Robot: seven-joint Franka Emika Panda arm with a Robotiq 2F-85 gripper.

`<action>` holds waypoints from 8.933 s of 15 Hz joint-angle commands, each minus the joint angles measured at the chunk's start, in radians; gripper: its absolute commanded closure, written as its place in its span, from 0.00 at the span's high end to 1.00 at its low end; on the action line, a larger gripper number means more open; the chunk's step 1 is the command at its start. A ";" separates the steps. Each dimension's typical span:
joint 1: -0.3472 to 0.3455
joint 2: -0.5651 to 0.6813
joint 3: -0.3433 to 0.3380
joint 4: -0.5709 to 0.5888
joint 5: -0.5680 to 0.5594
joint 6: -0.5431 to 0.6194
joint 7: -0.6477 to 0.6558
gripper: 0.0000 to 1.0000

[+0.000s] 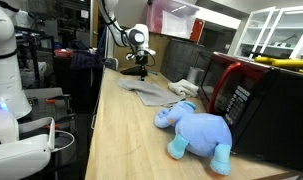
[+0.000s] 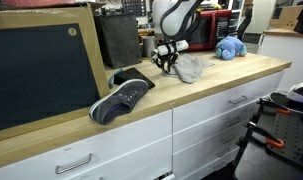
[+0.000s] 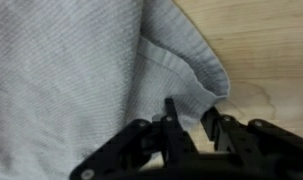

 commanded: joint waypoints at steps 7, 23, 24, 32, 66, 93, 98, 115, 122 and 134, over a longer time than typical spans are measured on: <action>-0.020 0.008 0.041 0.127 0.030 -0.261 0.163 0.01; -0.143 0.228 0.109 0.704 0.322 -0.785 0.629 0.53; -0.162 0.236 0.115 0.726 0.345 -0.776 0.614 0.60; -0.312 0.249 0.074 0.781 0.335 -0.694 0.422 1.00; -0.486 -0.089 -0.031 0.138 0.309 -0.286 -0.414 1.00; -0.571 -0.115 0.058 -0.070 0.659 -0.140 -0.925 1.00; -0.591 -0.079 0.068 -0.055 0.686 -0.090 -0.976 1.00; -0.672 -0.037 0.176 -0.044 0.778 -0.023 -1.067 0.05; -0.714 -0.170 0.087 -0.052 0.715 -0.318 -1.165 0.02; -0.640 -0.317 0.035 -0.185 0.698 -0.273 -1.394 0.02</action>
